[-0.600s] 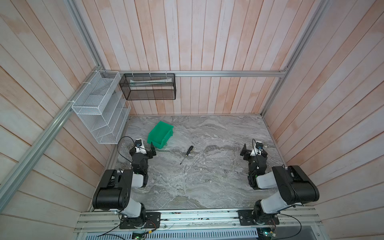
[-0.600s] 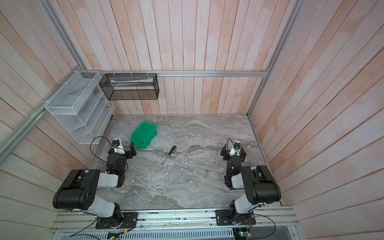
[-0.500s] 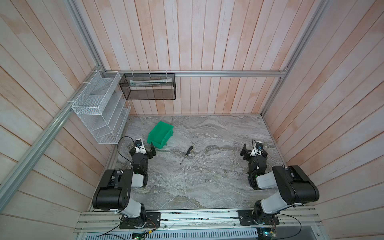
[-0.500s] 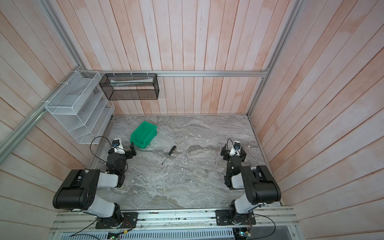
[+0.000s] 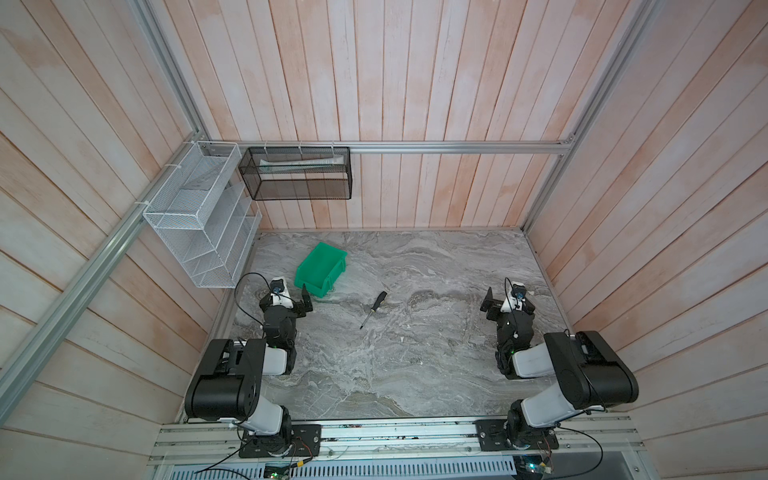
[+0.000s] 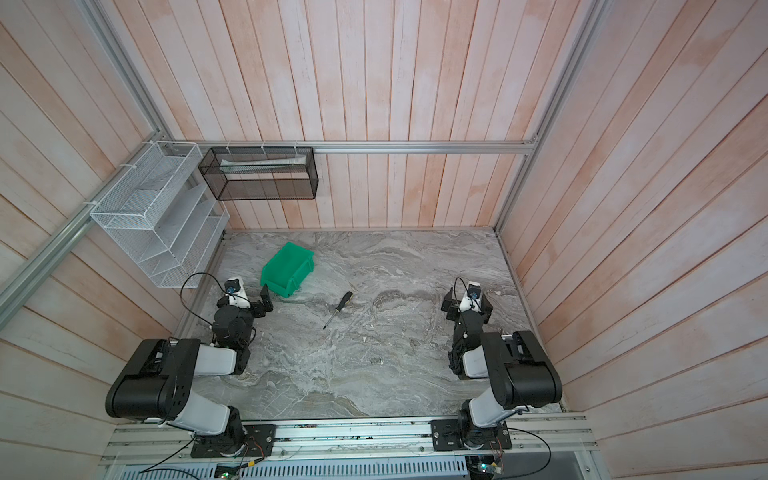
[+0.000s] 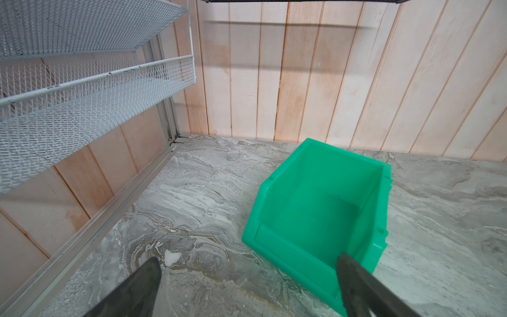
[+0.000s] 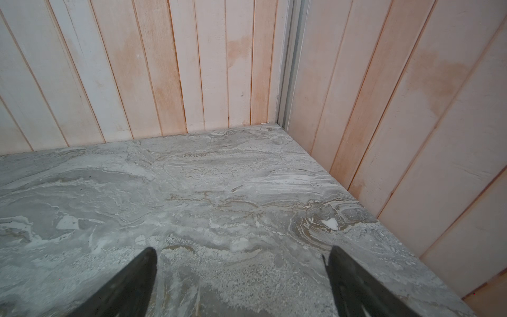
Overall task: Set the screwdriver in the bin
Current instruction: 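Move the left gripper toward the screwdriver while the right arm lifts and swings inward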
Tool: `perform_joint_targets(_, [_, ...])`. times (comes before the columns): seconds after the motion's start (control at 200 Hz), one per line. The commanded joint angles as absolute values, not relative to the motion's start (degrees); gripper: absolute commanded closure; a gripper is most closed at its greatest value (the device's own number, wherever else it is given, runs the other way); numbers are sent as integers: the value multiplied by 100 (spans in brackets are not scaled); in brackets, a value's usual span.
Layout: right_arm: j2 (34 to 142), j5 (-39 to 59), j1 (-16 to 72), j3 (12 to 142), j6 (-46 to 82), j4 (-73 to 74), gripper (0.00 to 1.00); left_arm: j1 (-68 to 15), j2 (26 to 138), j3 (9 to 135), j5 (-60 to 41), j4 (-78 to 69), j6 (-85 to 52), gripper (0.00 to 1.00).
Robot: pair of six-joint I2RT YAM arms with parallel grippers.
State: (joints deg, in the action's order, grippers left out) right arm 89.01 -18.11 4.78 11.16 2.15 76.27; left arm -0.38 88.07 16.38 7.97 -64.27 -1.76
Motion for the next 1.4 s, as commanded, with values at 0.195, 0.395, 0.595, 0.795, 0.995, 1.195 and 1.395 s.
perform_joint_targets(0.195, [8825,-1989,498,1142,224,7745,1,-141,8662,1644,1207,-6371,-199,0])
perform_joint_targets(0.395, [7825,-2690,762,1228,216,6759,0,-577,7377,2590,2421,-3491,-881,0])
perform_joint_targets(0.595, [6475,-3129,848,1584,1452,5345,1,-1067,7152,3456,1897,-1751,-1530,0])
perform_joint_targets(0.795, [6012,-1777,839,1692,1612,4920,2,-1457,8348,4934,1236,220,-1477,0])
perform_joint_targets(0.995, [6518,-1188,983,1915,1682,4749,2,-1633,9533,6023,1151,1072,-1209,0])
perform_joint_targets(1.195, [6770,-959,1122,2052,1767,4663,2,-1644,10272,6787,1041,1526,-1071,8])
perform_joint_targets(1.395, [6830,-849,1179,2144,1727,4625,2,-1982,10673,7260,817,1807,-1185,23])
